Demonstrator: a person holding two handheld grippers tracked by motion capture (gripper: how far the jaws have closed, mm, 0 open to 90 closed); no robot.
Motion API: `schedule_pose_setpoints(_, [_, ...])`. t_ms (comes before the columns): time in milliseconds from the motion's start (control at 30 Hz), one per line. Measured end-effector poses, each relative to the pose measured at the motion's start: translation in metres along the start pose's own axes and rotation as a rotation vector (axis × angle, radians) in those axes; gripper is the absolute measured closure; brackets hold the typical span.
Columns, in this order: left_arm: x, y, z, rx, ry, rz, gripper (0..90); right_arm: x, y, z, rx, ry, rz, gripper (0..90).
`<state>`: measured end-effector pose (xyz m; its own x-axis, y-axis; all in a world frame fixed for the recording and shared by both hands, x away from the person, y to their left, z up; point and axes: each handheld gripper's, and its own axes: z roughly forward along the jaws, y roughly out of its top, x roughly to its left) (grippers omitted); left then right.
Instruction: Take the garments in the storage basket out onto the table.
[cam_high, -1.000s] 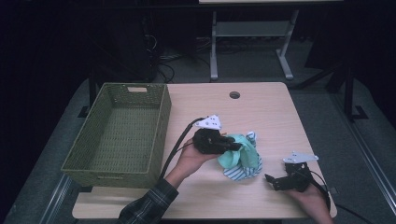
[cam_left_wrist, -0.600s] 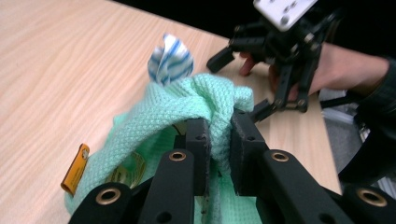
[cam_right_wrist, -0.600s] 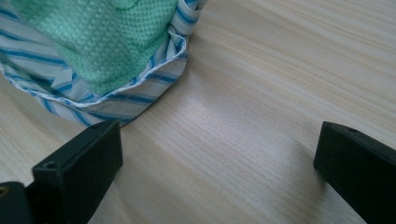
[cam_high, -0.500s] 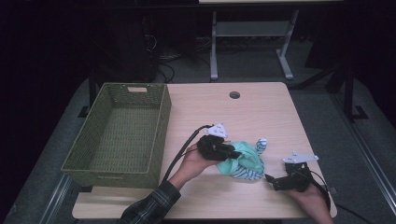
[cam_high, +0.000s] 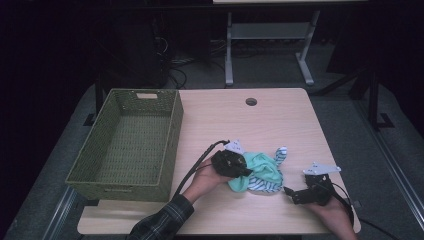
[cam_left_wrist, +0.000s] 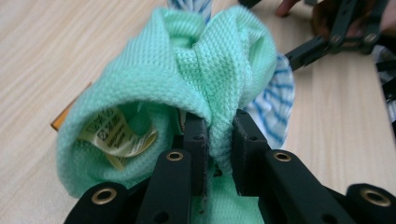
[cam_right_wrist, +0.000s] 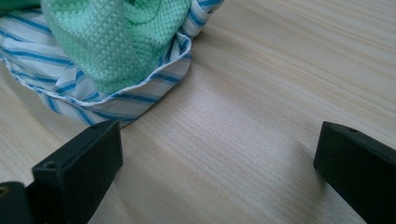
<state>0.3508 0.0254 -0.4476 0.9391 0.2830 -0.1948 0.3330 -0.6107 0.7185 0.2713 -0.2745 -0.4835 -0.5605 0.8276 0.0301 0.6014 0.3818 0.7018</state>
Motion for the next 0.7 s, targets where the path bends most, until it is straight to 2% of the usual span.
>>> schedule_pose_setpoints(233, [0.001,-0.008,0.009,0.045,0.018,0.009,71.1,0.0,0.0,0.0,0.0,0.001,-0.003,0.6])
schedule_pose_setpoints(300, [0.001,-0.009,0.011,0.049,0.023,0.005,64.5,0.0,0.0,0.0,0.0,0.001,-0.003,0.6])
schedule_pose_setpoints(433, [0.0,-0.008,0.009,0.038,0.006,-0.024,42.5,0.0,0.0,0.0,0.001,0.001,-0.003,0.6])
schedule_pose_setpoints(500, [-0.003,-0.006,0.005,0.042,0.013,-0.015,34.9,0.0,0.0,0.0,0.0,0.001,-0.002,0.6])
schedule_pose_setpoints(600, [-0.008,-0.004,-0.004,0.049,0.031,-0.009,27.7,0.0,0.0,0.0,0.0,0.001,-0.002,0.6])
schedule_pose_setpoints(700, [-0.01,-0.005,-0.015,0.03,0.043,-0.012,27.2,0.0,0.0,0.0,0.001,0.002,-0.004,0.7])
